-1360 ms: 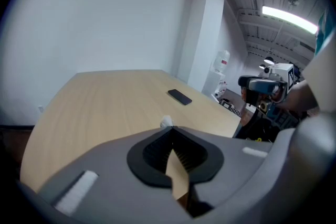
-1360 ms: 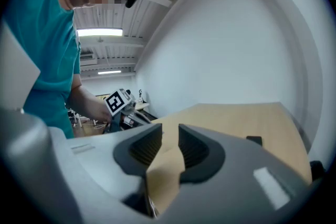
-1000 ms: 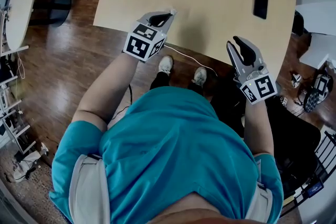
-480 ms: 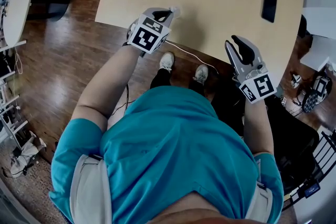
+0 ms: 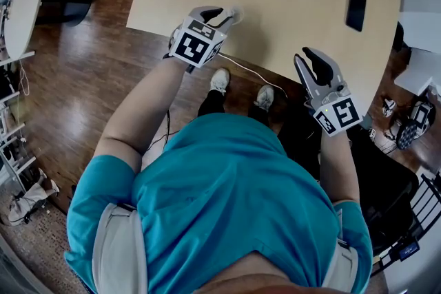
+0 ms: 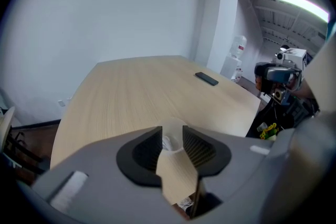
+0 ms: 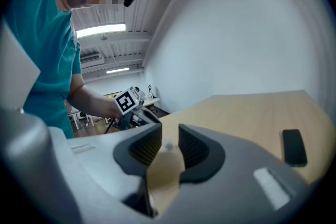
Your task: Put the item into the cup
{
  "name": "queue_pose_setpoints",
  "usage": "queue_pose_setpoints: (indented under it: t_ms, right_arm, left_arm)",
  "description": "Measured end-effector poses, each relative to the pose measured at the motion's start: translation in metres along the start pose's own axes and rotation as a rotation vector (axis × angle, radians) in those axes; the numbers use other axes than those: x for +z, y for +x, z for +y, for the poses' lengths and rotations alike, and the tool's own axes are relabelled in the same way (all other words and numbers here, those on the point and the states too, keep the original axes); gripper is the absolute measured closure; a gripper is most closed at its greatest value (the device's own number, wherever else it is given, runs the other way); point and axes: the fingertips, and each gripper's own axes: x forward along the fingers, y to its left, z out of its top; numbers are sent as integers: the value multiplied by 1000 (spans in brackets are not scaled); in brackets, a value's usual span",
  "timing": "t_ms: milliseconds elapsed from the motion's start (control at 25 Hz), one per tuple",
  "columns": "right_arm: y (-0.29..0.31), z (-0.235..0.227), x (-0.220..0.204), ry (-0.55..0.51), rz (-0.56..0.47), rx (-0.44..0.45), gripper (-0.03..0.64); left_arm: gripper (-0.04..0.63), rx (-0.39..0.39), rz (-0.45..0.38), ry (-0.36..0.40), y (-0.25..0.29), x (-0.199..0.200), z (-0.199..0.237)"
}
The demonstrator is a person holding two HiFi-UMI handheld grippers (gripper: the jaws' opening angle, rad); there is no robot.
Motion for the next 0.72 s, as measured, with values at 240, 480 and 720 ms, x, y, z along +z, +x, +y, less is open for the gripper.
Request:
queue_pose_setpoints:
  t_ms: [240,480,720]
  right_arm:
    - [-2,1,2,-2,-5,-3,526]
    - [-2,0,5,-4,-7,-8,526]
    - [-4,0,9,-4,-10,-13,526]
  left_arm:
    - [466,12,-59,-27,-16,6,1]
    - [591,20,-159,-36,-30,17,0]
    - [591,-105,-333,-134,-47,35,-16]
